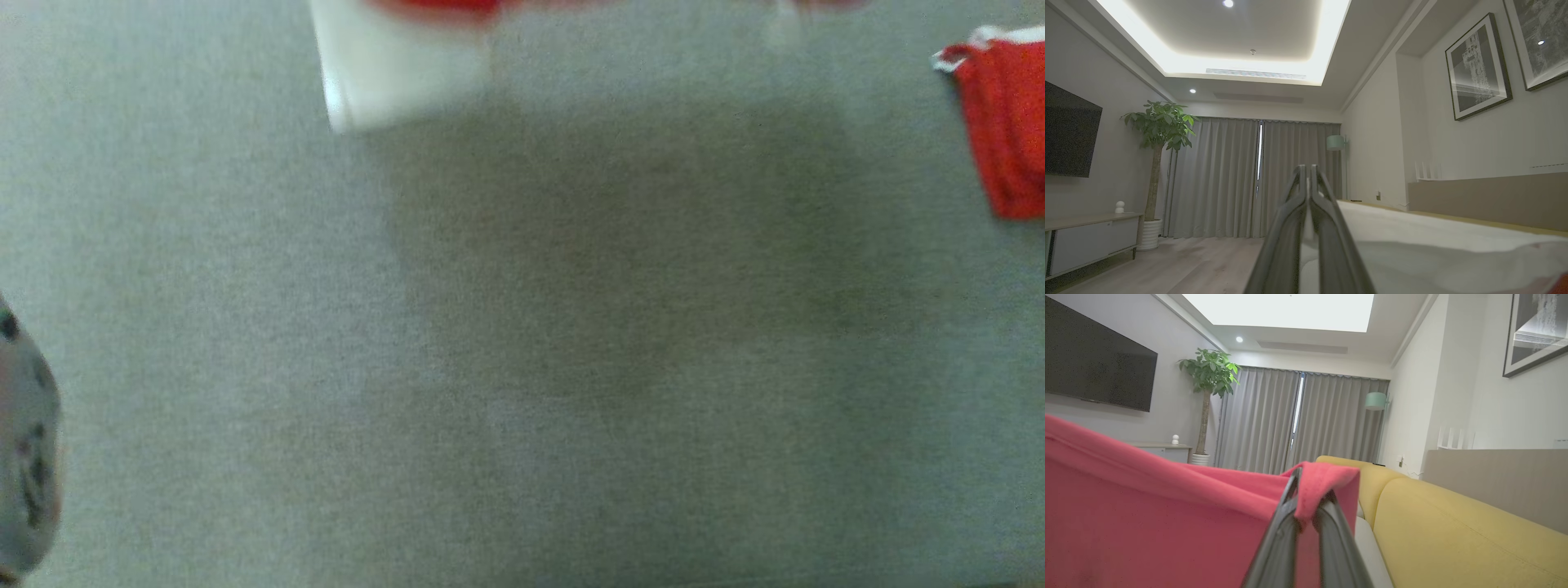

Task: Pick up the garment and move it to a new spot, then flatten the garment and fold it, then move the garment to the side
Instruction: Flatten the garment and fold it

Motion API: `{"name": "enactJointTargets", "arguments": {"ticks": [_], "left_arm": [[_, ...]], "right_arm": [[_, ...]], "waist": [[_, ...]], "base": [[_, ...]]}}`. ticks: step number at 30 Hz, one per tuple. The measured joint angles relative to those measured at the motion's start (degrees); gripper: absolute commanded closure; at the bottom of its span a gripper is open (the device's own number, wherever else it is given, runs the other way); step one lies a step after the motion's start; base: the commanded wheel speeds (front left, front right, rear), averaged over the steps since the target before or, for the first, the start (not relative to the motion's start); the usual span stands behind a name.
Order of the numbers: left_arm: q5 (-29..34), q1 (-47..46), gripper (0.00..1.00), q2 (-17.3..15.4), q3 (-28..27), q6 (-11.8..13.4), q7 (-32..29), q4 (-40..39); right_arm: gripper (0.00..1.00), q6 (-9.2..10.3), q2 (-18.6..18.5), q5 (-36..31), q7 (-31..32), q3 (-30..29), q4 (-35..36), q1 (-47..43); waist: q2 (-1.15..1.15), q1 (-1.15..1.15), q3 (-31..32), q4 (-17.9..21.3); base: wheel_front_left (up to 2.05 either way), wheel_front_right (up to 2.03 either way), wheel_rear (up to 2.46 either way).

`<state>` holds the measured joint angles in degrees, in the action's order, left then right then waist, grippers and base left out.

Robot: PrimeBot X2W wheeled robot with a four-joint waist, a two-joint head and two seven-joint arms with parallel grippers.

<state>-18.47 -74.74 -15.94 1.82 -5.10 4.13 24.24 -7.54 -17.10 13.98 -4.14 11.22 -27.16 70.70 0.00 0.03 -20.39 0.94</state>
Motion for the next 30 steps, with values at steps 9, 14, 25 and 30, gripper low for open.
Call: {"name": "enactJointTargets", "arguments": {"ticks": [9, 14, 25, 30], "left_arm": [[2.61, -4.28, 1.00, 0.24, 3.92, -0.97, 8.59, 15.59], [2.47, -0.50, 1.00, 1.85, 5.55, -1.54, 10.13, 19.41], [1.90, 21.18, 1.00, 3.28, 5.83, -2.04, 10.51, 13.28], [1.63, 33.54, 1.00, 3.32, 6.65, -2.48, 10.50, 8.45]], "right_arm": [[1.00, 0.00, 0.74, -1.45, -8.29, 2.83, -18.16, 5.93], [1.00, 0.00, 0.74, -1.33, -9.04, 7.11, -24.85, 3.35], [1.00, 0.00, -1.02, 6.27, -4.86, 16.13, -30.98, -7.45], [1.00, 0.00, -4.42, 11.05, -0.49, 23.48, -27.30, -14.81]], "waist": [[0.00, -0.03, -5.11, -2.81], [0.00, -0.03, -6.09, -4.37], [0.00, -0.04, -1.90, -5.12], [0.00, -0.04, 2.18, -5.02]], "base": [[0.00, 0.00, 0.00], [0.00, 0.00, 0.00], [0.00, 0.00, 0.00], [0.00, 0.00, 0.00]]}}
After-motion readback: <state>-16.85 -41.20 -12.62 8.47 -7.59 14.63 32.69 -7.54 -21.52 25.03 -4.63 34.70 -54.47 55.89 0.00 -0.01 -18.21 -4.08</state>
